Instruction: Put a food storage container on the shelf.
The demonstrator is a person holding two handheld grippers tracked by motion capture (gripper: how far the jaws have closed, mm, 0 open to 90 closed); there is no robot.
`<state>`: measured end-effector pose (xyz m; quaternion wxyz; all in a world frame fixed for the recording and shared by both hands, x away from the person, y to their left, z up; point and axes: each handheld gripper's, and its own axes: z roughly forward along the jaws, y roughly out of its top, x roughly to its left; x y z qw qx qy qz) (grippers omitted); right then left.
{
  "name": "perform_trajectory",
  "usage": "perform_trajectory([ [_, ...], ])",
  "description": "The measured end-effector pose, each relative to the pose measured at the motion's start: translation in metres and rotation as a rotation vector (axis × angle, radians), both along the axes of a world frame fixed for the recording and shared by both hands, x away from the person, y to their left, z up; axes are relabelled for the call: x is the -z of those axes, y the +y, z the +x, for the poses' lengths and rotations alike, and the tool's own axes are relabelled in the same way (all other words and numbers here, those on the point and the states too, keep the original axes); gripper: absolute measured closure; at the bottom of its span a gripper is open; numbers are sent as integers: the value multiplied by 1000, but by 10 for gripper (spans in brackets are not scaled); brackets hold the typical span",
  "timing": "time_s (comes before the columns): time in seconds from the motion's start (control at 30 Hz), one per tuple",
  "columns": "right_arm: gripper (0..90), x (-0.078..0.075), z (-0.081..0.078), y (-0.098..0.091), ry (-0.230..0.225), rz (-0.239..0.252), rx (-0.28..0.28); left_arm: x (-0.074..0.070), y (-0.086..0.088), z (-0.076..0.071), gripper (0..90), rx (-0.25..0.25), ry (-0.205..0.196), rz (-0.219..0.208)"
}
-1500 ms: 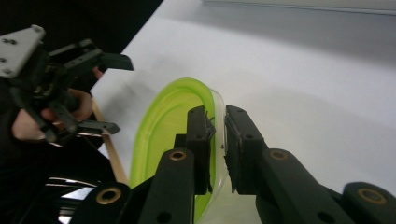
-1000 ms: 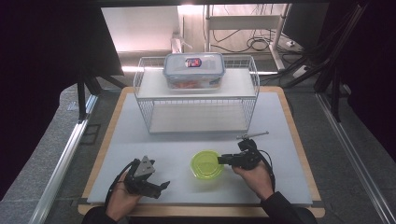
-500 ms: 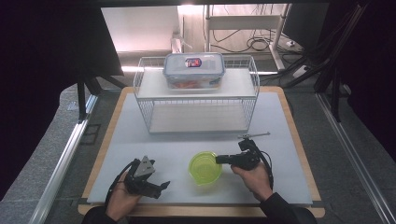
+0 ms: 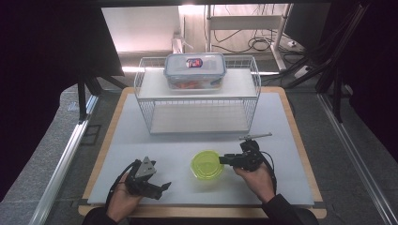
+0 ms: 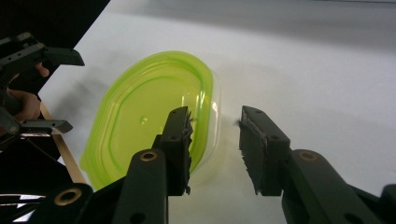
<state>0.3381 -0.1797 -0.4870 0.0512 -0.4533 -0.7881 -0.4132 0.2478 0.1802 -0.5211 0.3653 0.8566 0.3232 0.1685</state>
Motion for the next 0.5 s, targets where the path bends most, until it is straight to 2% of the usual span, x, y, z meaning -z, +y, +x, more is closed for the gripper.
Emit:
perform_trajectory([
  [0.1,702,3,-1,2,34,11,3,0,0,0,61,2,-1,2],
  [0.13,745,4,-1,1,50,39,12,0,0,0,61,3,-1,2],
  [0.17,782,5,0,1,60,46,15,0,0,0,61,3,-1,2],
  [0.27,798,4,1,1,73,55,8,0,0,0,61,2,-1,0],
  [0.37,811,3,2,0,104,109,-3,0,0,0,61,3,-2,0],
  [0.5,824,0,2,2,111,147,-22,0,0,0,61,2,-2,1],
])
